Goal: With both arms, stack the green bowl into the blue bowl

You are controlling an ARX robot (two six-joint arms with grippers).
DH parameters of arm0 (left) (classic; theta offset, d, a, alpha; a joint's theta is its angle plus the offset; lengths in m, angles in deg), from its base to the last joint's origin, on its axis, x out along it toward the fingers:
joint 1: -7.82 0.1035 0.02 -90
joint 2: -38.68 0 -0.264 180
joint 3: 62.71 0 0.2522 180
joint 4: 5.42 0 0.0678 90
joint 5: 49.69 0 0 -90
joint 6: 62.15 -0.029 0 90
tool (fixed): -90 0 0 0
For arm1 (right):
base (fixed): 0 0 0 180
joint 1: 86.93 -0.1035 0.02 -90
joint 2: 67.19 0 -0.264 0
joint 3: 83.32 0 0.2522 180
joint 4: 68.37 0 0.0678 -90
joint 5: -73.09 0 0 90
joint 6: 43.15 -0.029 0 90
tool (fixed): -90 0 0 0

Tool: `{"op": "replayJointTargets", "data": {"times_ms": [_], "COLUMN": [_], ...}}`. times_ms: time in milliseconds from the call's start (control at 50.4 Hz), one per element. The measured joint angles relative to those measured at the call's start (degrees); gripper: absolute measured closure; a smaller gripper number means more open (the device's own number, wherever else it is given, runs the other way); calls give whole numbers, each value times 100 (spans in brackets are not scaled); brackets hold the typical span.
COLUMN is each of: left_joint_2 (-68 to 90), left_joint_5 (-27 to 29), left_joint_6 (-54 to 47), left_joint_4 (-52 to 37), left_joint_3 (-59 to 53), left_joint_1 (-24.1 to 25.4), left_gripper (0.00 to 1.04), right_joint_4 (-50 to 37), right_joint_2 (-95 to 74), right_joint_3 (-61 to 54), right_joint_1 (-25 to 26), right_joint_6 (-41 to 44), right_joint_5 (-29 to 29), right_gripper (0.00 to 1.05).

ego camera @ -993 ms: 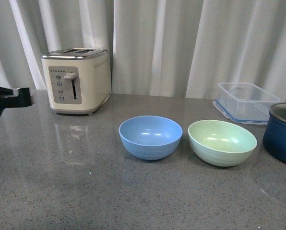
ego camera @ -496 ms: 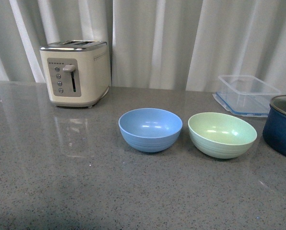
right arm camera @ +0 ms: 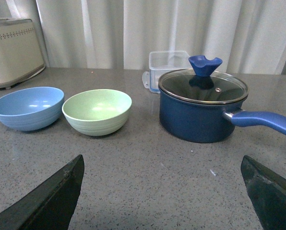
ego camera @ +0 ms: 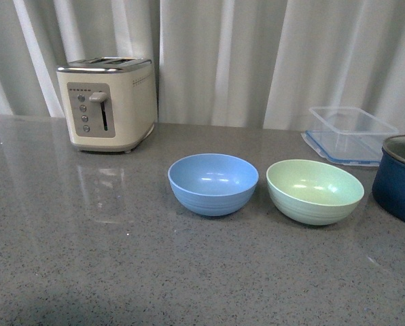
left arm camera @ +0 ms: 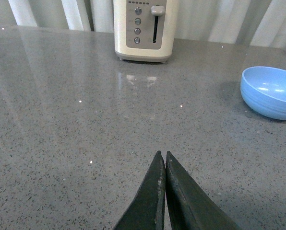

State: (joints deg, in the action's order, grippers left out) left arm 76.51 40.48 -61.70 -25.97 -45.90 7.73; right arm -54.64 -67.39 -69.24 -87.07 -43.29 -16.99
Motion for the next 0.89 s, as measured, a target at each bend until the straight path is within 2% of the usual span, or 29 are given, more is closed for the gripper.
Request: {"op": "replayJointTargets", "data": {"times_ms": [159, 893], "left_joint_2": [-227, -2387], "left_joint_5": [-17, -15], "left_joint_6": [0, 0], "left_joint_4": [-59, 2020], "left_joint_3": [-181, -186], "left_joint_1": [0, 0], "left_gripper": [101, 101], "right_joint_4": [0, 0], "right_joint_2": [0, 0], "right_joint_3": [0, 0], "right_joint_1": [0, 0], "right_joint_6": [0, 0], "right_joint_5": [-2, 2], "right_gripper": [10, 10]}}
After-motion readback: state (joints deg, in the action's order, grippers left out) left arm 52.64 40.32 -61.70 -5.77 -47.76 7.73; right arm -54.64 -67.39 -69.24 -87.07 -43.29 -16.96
